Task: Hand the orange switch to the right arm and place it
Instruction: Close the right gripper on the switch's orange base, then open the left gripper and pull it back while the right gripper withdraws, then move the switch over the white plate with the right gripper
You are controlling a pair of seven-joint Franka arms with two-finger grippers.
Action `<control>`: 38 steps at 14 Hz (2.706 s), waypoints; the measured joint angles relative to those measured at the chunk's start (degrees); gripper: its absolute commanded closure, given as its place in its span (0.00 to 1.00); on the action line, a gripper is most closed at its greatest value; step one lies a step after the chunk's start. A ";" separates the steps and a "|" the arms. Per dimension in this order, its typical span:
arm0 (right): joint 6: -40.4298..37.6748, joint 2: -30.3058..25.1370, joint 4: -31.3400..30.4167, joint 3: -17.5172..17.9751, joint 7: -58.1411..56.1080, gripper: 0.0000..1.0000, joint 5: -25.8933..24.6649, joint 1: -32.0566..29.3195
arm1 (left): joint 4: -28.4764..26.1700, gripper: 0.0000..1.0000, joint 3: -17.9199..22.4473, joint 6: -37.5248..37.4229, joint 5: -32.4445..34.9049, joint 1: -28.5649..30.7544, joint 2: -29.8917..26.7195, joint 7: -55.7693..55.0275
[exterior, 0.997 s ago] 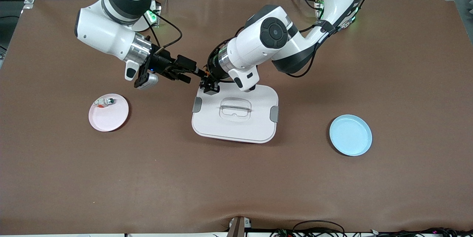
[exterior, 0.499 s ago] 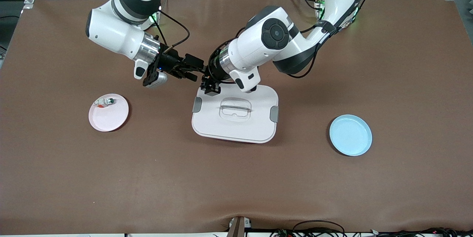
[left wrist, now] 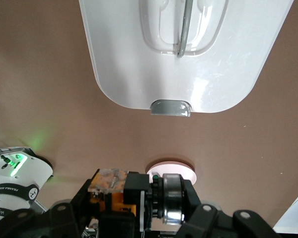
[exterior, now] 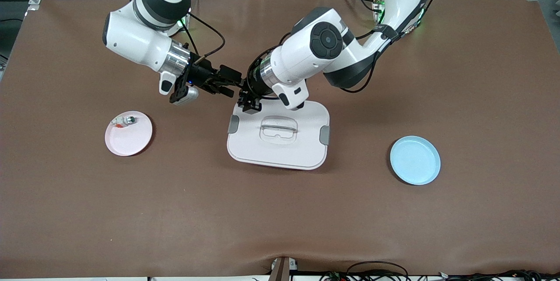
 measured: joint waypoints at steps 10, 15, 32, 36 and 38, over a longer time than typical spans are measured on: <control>2.73 0.43 0.80 -0.23 -0.82 1.00 3.26 1.97 | -0.34 0.38 0.33 -0.71 0.00 0.38 0.48 0.01; 3.26 1.47 0.85 -0.35 -0.81 1.00 3.40 3.35 | 0.27 0.00 0.07 -0.28 0.00 0.41 0.42 -0.03; -4.84 2.04 2.90 -1.53 -18.89 1.00 -37.20 -2.84 | 1.34 0.00 1.39 -19.20 12.81 14.24 -6.79 22.75; -16.48 1.84 7.42 -1.78 -33.81 1.00 -48.38 -7.51 | 1.31 0.00 1.55 -24.04 22.19 18.84 -7.49 40.70; -18.66 1.83 7.86 -1.90 -44.56 1.00 -51.04 -10.39 | 1.30 0.00 1.60 -27.08 25.60 21.56 -8.11 51.38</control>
